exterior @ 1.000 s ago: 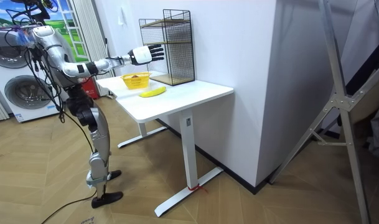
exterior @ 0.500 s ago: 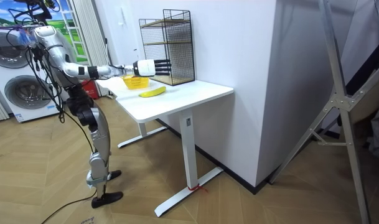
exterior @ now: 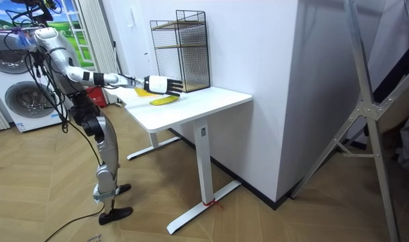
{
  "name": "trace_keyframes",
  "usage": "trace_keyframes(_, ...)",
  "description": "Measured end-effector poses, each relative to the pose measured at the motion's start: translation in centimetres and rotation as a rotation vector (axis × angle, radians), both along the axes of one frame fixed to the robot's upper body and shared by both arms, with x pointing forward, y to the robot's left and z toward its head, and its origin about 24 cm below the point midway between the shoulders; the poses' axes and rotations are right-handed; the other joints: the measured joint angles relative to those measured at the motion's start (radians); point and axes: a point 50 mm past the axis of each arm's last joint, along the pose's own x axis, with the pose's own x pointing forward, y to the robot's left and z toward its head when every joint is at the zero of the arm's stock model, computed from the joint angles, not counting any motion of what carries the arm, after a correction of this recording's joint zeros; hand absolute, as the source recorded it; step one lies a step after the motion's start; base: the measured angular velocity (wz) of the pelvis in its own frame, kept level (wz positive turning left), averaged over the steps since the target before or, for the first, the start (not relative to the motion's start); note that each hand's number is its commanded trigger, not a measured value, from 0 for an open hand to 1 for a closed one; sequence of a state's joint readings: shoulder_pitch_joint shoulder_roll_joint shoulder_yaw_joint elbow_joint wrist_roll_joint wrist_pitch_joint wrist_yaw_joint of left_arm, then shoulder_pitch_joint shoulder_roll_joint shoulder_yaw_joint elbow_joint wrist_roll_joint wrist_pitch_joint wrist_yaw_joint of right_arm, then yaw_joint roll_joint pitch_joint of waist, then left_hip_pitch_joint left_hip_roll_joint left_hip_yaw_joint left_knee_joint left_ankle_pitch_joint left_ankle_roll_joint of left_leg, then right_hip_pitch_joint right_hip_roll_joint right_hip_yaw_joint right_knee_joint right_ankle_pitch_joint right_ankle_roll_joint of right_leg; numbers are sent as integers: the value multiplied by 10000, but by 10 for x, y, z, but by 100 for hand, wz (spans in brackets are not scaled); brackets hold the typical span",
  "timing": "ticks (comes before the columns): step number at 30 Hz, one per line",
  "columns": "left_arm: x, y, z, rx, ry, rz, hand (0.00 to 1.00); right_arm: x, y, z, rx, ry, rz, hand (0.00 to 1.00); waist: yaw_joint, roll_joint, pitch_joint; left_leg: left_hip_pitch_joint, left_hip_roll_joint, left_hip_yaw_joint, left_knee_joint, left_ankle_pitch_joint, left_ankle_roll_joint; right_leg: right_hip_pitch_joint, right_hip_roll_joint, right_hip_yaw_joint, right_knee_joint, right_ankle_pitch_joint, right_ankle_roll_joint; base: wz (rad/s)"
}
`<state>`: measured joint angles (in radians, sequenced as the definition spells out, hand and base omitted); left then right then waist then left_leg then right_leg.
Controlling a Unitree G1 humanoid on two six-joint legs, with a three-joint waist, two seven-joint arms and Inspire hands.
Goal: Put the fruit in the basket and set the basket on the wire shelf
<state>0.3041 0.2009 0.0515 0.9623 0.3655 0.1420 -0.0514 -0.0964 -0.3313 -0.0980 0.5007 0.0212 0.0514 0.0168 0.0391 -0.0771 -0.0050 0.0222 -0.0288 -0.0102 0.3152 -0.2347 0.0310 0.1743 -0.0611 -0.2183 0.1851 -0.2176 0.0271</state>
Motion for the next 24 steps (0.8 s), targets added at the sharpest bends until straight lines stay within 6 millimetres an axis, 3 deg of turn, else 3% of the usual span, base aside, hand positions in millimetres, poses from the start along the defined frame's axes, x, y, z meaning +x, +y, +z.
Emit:
trace_keyframes(5,-1,2,0,88,146,126,0,-3,-2,-10,-123,803,432,0,-24,-44,20,71,-6,-5,-63,1,1,9,-6,-5,-2,-2,4,0)
trace_keyframes(12,1,5,1,161,173,144,0,-3,-4,-15,-468,1379,1037,0,-24,-266,37,57,-31,-141,-34,-3,-2,177,15,-77,-163,-5,5,4)
trace_keyframes(13,-1,5,1,147,229,221,0,-3,-4,-16,-677,1515,1214,5,-27,-272,40,30,-45,-187,6,-6,0,188,14,-122,-159,-4,6,8)
trace_keyframes(14,-1,5,1,152,260,249,0,-3,-4,-16,-831,1589,1315,56,-35,-271,40,16,-47,-206,29,-7,0,189,13,-142,-156,-3,7,10)
trace_keyframes(15,-2,5,1,160,278,277,0,-3,-4,-16,-1016,1697,1464,100,-38,-269,40,-11,-45,-238,71,-10,-1,187,16,-184,-149,-2,5,7)
trace_keyframes(24,1,6,0,204,320,337,0,-4,-21,-20,-1830,2704,1696,100,115,-232,28,14,-37,-503,284,-44,-44,388,90,-289,-170,-16,-39,8)
